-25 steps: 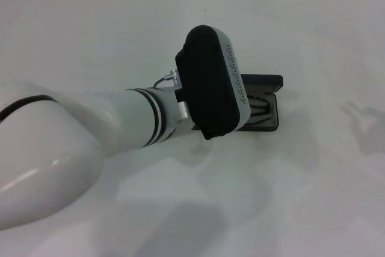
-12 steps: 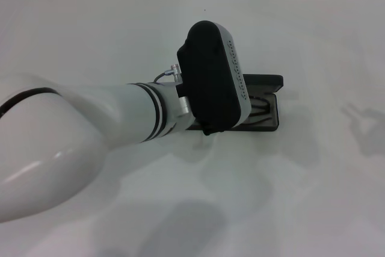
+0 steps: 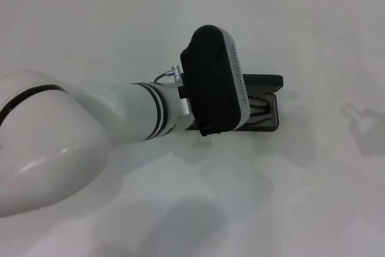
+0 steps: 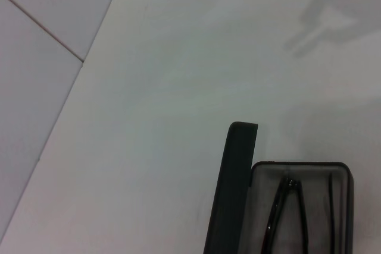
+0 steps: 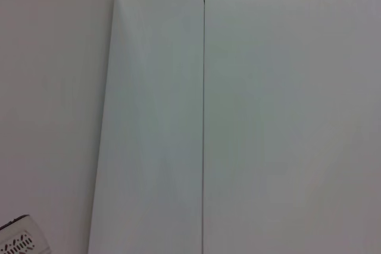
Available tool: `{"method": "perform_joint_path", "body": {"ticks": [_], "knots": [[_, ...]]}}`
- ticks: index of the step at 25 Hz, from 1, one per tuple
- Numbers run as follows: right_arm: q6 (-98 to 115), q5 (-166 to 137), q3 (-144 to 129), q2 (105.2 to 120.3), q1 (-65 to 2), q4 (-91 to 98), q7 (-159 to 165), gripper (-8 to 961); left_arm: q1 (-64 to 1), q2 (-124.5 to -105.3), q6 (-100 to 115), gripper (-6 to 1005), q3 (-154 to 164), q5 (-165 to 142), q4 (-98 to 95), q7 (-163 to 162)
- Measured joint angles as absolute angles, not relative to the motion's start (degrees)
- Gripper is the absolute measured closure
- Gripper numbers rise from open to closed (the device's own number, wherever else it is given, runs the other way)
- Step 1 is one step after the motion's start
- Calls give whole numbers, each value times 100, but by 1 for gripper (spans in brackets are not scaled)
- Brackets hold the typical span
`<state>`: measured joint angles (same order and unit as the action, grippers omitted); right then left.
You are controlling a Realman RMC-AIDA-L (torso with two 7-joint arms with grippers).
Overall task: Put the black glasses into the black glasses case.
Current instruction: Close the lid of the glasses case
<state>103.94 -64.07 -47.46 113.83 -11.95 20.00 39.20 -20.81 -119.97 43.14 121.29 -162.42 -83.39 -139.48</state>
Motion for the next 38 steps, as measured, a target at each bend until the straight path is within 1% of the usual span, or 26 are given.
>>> {"method": "perform_joint_path", "body": {"ticks": [38], "knots": [[10433,-6407,-4746,11390,-1156,1933,3875,861,-2022,-12005,4821,709,12591,-16242,-8766,-13943]]}}
